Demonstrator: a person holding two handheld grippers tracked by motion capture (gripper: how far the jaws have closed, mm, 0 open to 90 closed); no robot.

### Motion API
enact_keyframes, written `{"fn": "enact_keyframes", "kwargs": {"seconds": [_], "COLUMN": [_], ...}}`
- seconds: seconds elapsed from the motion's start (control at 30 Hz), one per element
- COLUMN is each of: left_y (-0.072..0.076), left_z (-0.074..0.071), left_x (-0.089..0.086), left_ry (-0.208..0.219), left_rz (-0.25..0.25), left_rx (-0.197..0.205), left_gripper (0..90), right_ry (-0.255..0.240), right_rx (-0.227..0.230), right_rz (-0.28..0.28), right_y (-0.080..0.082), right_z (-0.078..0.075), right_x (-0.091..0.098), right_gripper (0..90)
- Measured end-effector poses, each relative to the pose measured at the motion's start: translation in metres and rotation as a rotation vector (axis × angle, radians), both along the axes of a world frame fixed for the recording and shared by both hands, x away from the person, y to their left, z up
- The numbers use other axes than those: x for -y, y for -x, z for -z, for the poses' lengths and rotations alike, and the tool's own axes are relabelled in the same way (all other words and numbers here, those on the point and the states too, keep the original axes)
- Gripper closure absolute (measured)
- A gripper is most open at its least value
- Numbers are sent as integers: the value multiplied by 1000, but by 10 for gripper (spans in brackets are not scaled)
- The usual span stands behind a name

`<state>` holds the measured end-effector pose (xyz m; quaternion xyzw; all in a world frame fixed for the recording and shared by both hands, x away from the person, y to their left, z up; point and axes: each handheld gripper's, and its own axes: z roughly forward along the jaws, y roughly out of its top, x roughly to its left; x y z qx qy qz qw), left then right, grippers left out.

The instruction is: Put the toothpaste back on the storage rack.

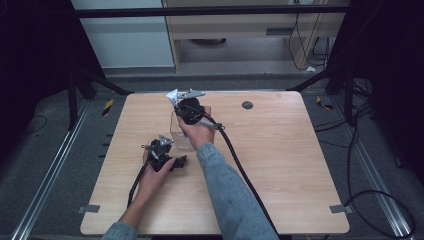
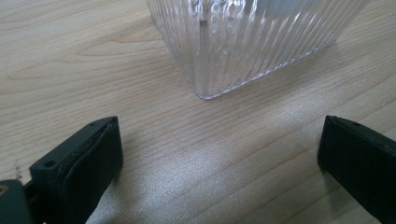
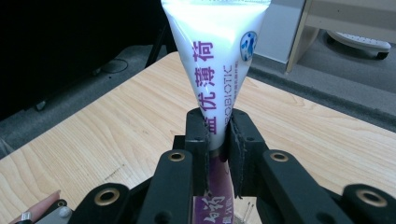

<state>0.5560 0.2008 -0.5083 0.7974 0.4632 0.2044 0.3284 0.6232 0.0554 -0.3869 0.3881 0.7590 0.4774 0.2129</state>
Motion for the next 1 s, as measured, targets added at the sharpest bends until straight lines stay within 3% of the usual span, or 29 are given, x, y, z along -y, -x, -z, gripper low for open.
{"fn": "enact_keyframes", "kwargs": {"seconds": [0.53, 1.0], "left_y": [0, 0], "left_z": [0, 0], "left_x": [0, 0], "left_ry": [0, 0], "left_rz": [1, 1], "left_rx": [-1, 0], "left_gripper": [0, 0], "right_ry": [48, 46], "right_rx": [-15, -26], "right_rz": [-6, -5], "right_y": [0, 1], "right_z": [11, 15], "right_x": [-6, -6], "right_gripper": [793, 794]}}
